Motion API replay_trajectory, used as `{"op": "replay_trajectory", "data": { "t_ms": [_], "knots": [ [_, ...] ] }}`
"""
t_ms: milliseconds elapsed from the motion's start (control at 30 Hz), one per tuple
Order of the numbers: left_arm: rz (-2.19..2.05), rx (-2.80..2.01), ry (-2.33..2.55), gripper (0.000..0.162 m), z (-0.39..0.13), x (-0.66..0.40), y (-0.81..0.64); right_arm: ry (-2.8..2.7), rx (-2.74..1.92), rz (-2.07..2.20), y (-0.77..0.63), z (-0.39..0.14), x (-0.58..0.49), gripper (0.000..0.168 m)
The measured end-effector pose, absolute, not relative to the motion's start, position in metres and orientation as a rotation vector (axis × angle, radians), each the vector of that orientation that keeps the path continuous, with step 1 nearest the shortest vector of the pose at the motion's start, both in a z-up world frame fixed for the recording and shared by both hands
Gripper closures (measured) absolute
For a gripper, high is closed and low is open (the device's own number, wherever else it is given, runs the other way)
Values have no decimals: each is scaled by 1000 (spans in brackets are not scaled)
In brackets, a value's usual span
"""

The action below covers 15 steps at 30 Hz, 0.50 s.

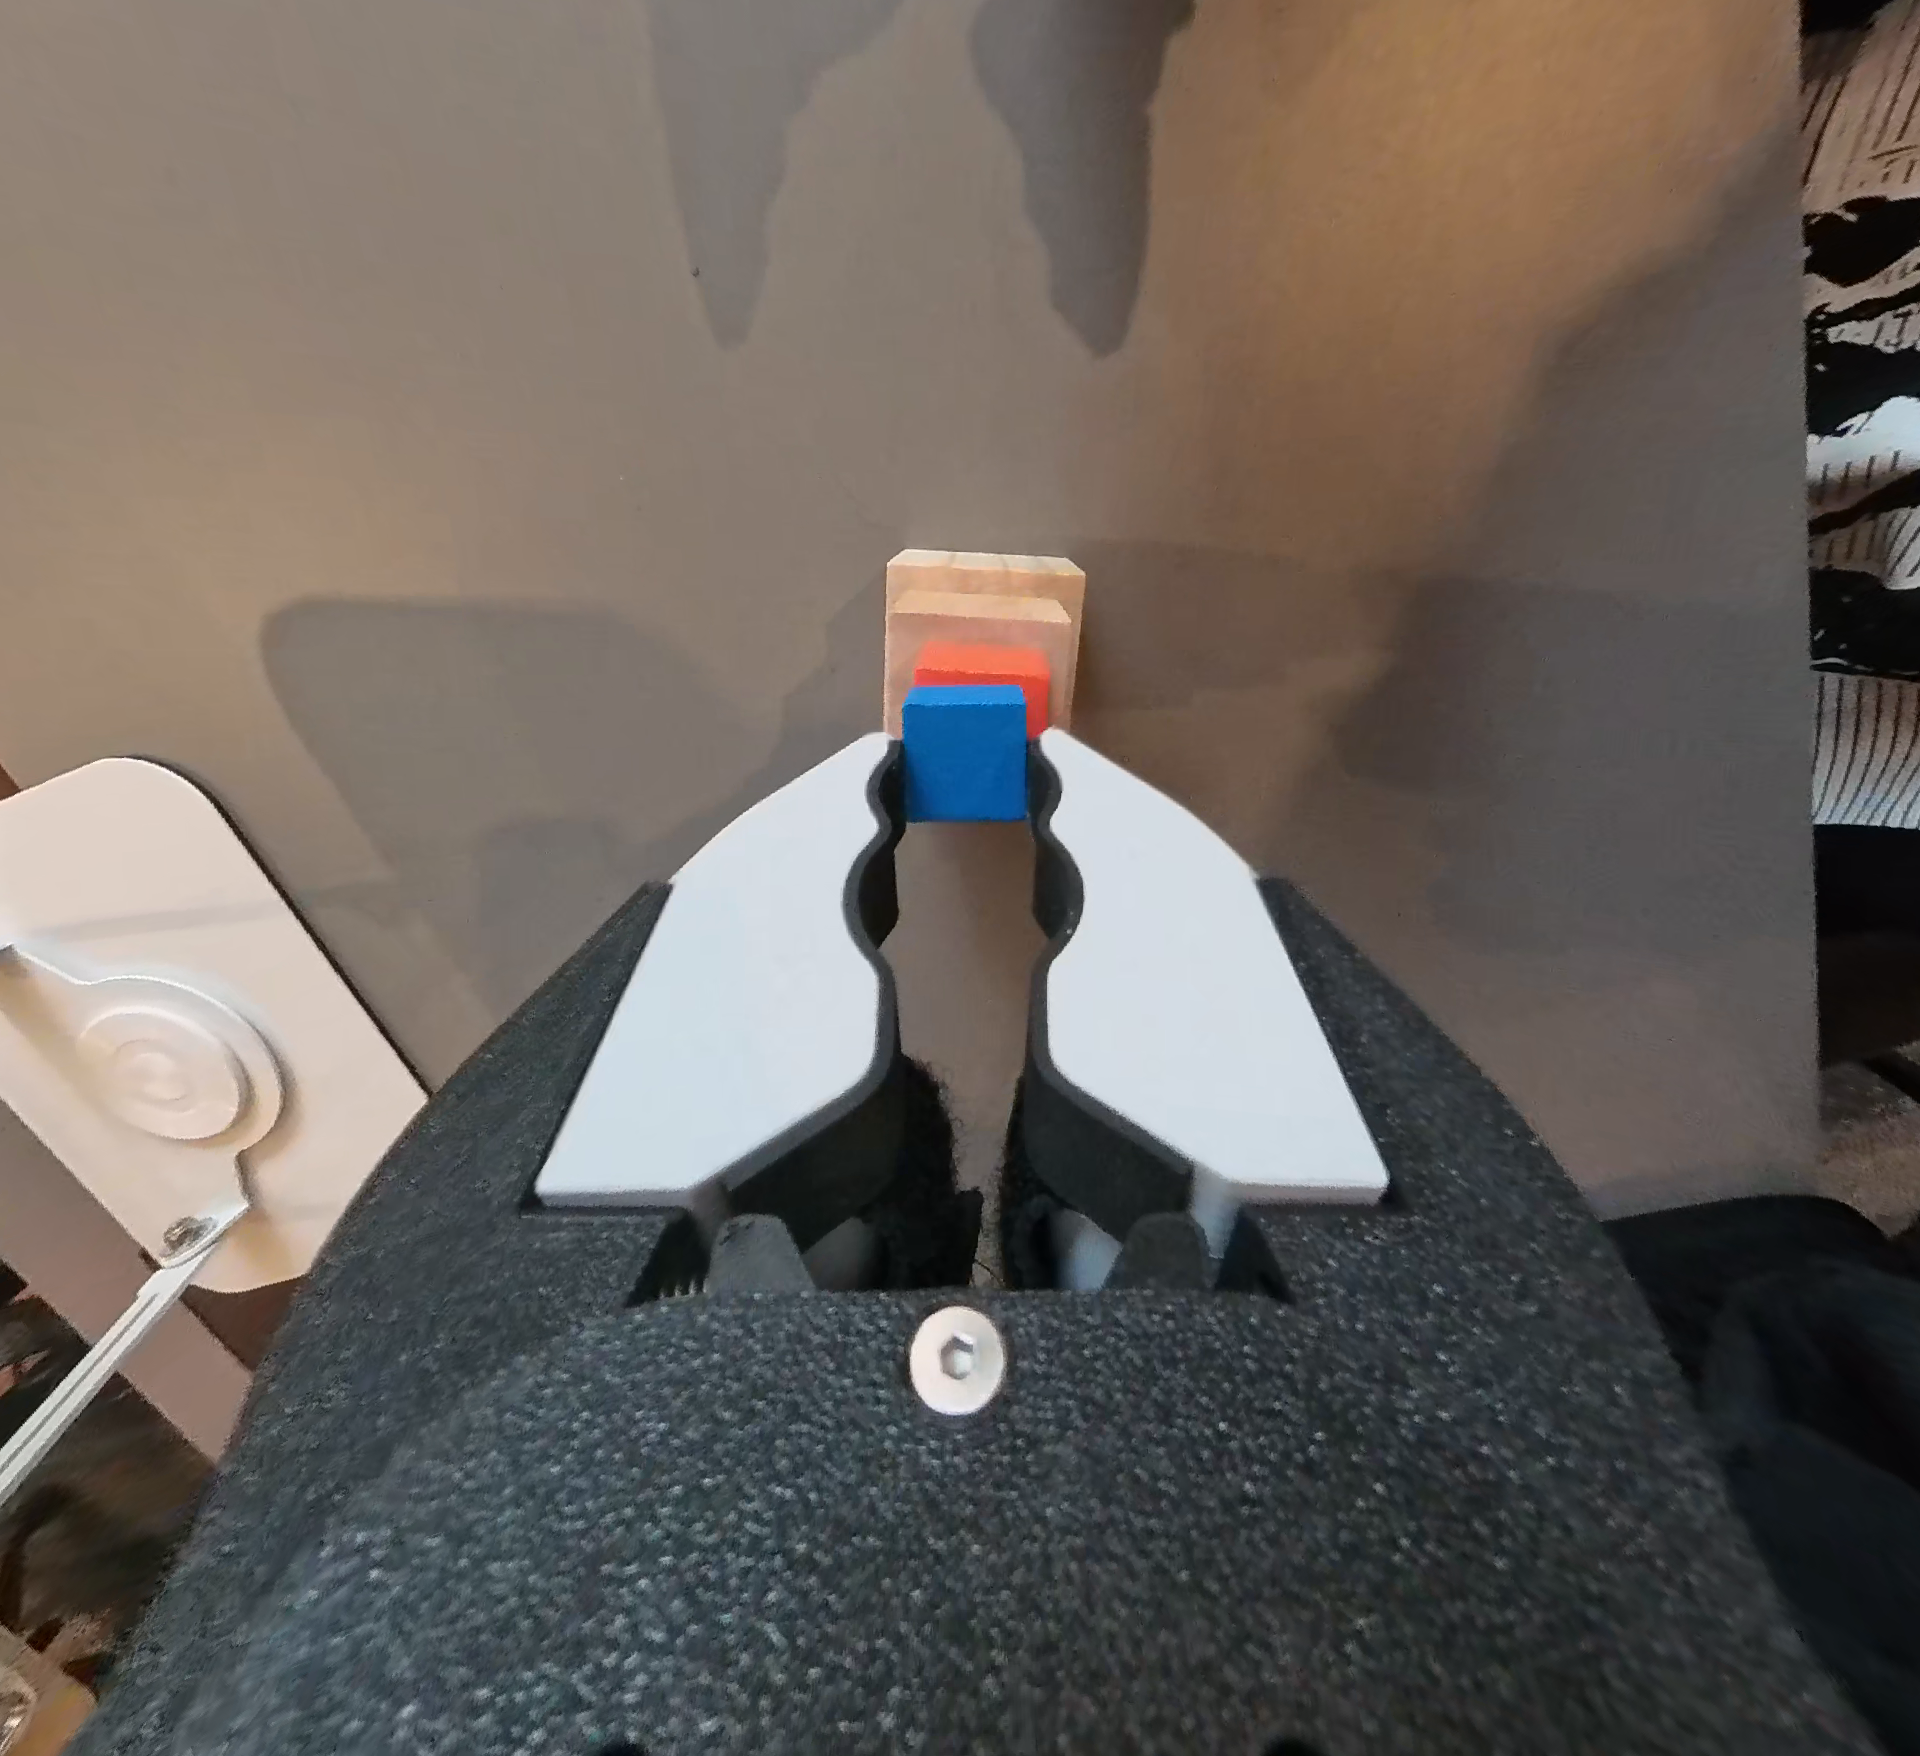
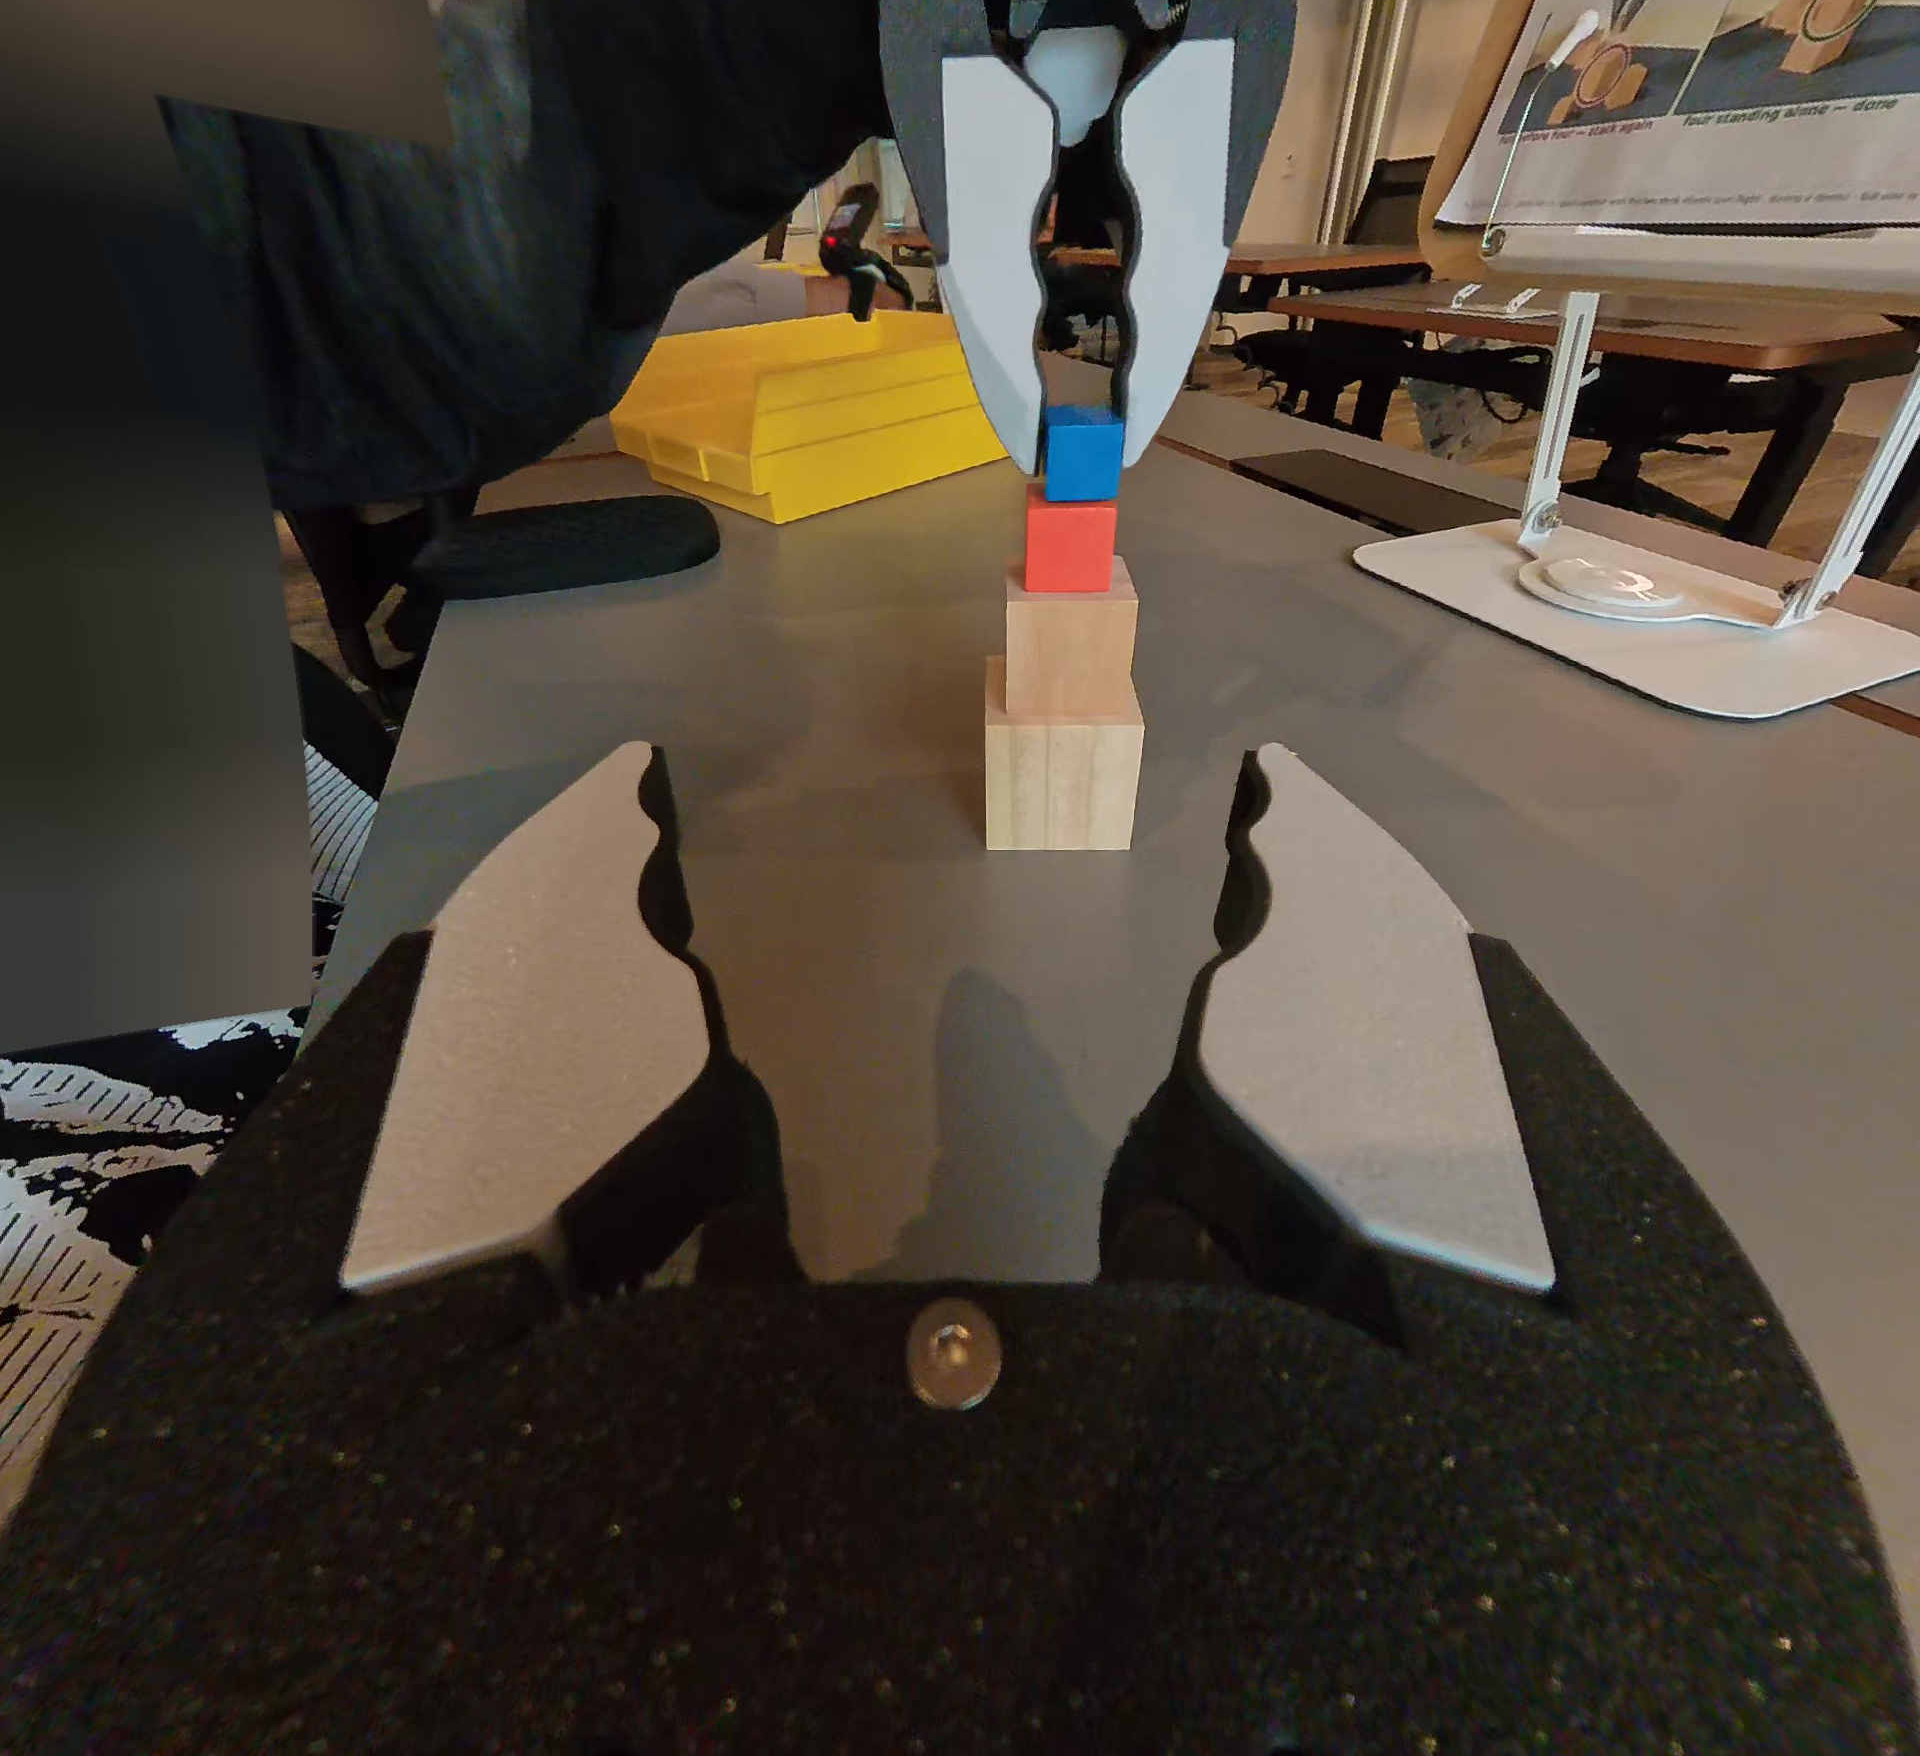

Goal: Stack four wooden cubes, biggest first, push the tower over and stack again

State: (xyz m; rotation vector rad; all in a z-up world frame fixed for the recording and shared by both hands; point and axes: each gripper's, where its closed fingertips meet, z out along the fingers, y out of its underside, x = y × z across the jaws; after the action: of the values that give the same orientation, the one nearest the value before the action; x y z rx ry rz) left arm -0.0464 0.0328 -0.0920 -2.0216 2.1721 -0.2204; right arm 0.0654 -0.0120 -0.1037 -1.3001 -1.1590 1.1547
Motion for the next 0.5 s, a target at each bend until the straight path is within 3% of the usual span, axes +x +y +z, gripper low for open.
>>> {"op": "replay_trajectory", "data": {
  "t_ms": [500],
  "knots": [
    [-259, -2027, 2172, 137, -93, -48, 33, -1161, -1296, 1152, -12, -104, 65, 68]
  ]
}}
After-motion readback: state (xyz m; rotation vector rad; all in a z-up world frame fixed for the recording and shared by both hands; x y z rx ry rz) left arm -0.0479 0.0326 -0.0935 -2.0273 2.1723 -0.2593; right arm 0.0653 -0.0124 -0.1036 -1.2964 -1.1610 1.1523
